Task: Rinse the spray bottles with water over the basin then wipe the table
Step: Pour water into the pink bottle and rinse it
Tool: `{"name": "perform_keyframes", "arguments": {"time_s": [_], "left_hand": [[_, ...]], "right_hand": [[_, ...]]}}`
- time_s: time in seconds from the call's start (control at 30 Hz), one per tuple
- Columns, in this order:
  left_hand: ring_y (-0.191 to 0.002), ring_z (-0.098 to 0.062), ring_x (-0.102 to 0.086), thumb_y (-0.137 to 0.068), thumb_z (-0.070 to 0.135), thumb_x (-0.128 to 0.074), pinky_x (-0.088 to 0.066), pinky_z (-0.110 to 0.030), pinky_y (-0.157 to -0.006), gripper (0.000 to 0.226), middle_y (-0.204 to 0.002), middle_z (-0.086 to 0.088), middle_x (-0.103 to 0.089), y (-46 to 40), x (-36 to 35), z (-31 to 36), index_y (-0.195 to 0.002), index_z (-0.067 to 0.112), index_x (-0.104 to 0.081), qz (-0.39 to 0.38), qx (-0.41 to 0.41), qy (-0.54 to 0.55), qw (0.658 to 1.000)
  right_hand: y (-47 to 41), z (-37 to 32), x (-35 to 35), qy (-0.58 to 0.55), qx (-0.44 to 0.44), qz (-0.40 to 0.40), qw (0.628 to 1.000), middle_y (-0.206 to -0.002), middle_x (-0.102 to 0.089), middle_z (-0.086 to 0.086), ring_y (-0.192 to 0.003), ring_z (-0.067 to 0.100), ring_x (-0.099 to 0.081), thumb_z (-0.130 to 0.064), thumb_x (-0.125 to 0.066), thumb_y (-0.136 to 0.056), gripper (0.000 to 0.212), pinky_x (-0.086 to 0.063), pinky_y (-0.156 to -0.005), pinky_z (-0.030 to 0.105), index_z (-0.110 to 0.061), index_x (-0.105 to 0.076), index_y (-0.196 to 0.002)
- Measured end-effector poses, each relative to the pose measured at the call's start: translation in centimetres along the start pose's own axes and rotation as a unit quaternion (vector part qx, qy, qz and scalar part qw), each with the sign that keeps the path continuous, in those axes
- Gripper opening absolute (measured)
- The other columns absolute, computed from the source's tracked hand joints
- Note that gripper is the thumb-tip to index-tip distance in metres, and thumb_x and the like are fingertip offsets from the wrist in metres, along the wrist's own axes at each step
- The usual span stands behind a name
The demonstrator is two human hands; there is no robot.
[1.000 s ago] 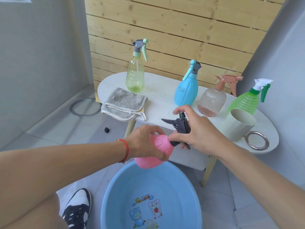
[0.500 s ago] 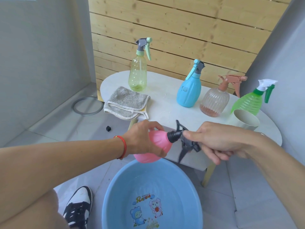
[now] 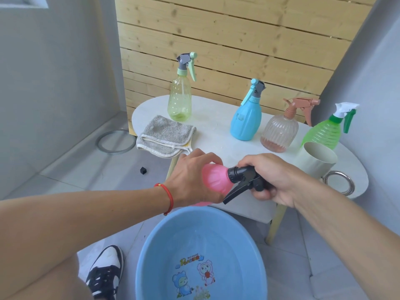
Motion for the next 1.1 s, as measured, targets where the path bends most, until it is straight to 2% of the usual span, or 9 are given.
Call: {"name": "perform_keyframes", "arguments": {"time_s": [0.17, 0.27, 0.33, 0.43, 0.53, 0.67, 0.83, 0.97, 1.1], "left_hand": [[-0.099, -0.018, -0.056, -0.047, 0.062, -0.087, -0.048, -0.039, -0.092, 0.072, -0.106, 0.011, -0.056, -0.6, -0.3, -0.2, -0.112, 0.045, -0.064, 0.016, 0.011, 0.016, 1.000], [-0.093, -0.012, -0.062, -0.054, 0.054, -0.093, -0.051, -0.030, -0.079, 0.061, -0.106, 0.014, -0.061, -1.2, 0.4, 0.0, -0.109, 0.048, -0.065, 0.019, 0.086, 0.106, 0.990], [-0.088, -0.010, -0.065, -0.058, 0.050, -0.093, -0.048, -0.026, -0.069, 0.054, -0.106, 0.014, -0.065, -2.0, 1.0, 0.2, -0.106, 0.049, -0.068, 0.022, 0.130, 0.184, 0.974], [-0.092, -0.017, -0.072, -0.056, 0.050, -0.092, -0.059, -0.038, -0.065, 0.057, -0.110, 0.011, -0.070, -3.7, 2.8, 1.3, -0.109, 0.047, -0.071, 0.056, 0.158, 0.262, 0.950], [-0.094, -0.023, -0.073, -0.058, 0.050, -0.092, -0.063, -0.057, -0.067, 0.060, -0.110, 0.010, -0.071, -6.8, 4.4, 1.9, -0.114, 0.041, -0.071, 0.102, 0.171, 0.286, 0.937], [-0.095, -0.021, -0.071, -0.063, 0.053, -0.089, -0.064, -0.048, -0.071, 0.049, -0.104, 0.010, -0.071, -11.9, 4.9, 2.1, -0.108, 0.041, -0.072, 0.159, 0.191, 0.248, 0.936], [-0.098, -0.022, -0.066, -0.073, 0.049, -0.083, -0.055, -0.030, -0.075, 0.041, -0.102, 0.006, -0.068, -16.7, 3.1, 1.2, -0.111, 0.037, -0.071, 0.191, 0.214, 0.202, 0.937], [-0.092, -0.023, -0.063, -0.074, 0.045, -0.081, -0.055, -0.034, -0.079, 0.029, -0.093, 0.003, -0.065, -19.2, 1.8, 0.3, -0.086, 0.030, -0.060, 0.222, 0.233, 0.165, 0.932], [-0.094, -0.026, -0.067, -0.077, 0.049, -0.077, -0.057, -0.037, -0.077, 0.035, -0.096, -0.003, -0.071, -20.3, 1.1, -1.1, -0.098, 0.023, -0.069, 0.229, 0.248, 0.126, 0.933]], "right_hand": [[-0.2, -0.3, 0.3, -0.061, -0.012, -0.020, 0.998, -0.049, -0.033, 0.004, -0.035, 0.013, -0.020, -0.028, -0.047, -0.102, 0.033, -0.014, -0.039, 0.015, -0.017, -0.039, -0.073], [-0.2, -1.0, 1.1, -0.133, 0.011, -0.019, 0.991, -0.051, -0.043, 0.005, -0.039, 0.016, -0.025, -0.053, -0.039, -0.104, 0.048, -0.016, -0.038, 0.018, -0.009, -0.055, -0.092], [-0.3, -1.3, 2.3, -0.158, 0.036, 0.028, 0.986, -0.052, -0.049, 0.006, -0.038, 0.016, -0.028, -0.053, -0.036, -0.105, 0.052, -0.016, -0.037, 0.020, -0.007, -0.059, -0.115], [-0.2, -1.2, 3.3, -0.150, 0.064, 0.063, 0.985, -0.053, -0.054, 0.005, -0.036, 0.014, -0.030, -0.044, -0.037, -0.106, 0.044, -0.018, -0.034, 0.019, -0.010, -0.062, -0.118], [-0.4, -0.8, 3.7, -0.071, 0.087, 0.095, 0.989, -0.053, -0.056, 0.004, -0.040, 0.015, -0.033, -0.035, -0.041, -0.101, 0.032, -0.027, -0.038, 0.020, -0.016, -0.065, -0.112], [-0.5, 0.0, 4.1, 0.041, 0.130, 0.127, 0.982, -0.055, -0.066, -0.001, -0.047, 0.014, -0.046, -0.025, -0.047, -0.097, 0.022, -0.036, -0.054, 0.027, -0.023, -0.068, -0.103], [-0.6, 0.8, 4.6, 0.164, 0.173, 0.157, 0.958, -0.068, -0.074, -0.004, -0.074, 0.015, -0.065, -0.029, -0.050, -0.096, 0.019, -0.047, -0.062, 0.031, -0.026, -0.067, -0.088], [-1.2, 1.9, 4.6, 0.213, 0.181, 0.162, 0.946, -0.078, -0.072, -0.004, -0.079, 0.023, -0.067, -0.030, -0.049, -0.094, 0.018, -0.055, -0.070, 0.035, -0.028, -0.066, -0.089], [-1.5, 1.9, 4.5, 0.253, 0.200, 0.170, 0.931, -0.083, -0.070, -0.007, -0.086, 0.021, -0.066, -0.030, -0.050, -0.095, 0.016, -0.056, -0.078, 0.038, -0.028, -0.066, -0.093]]}}
Point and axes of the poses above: each hand's wrist, its own y-axis away from the middle knuckle, its own x-axis out of the back of the hand, z = x × y, the point moved 4 cm from there along -y, towards the middle knuckle
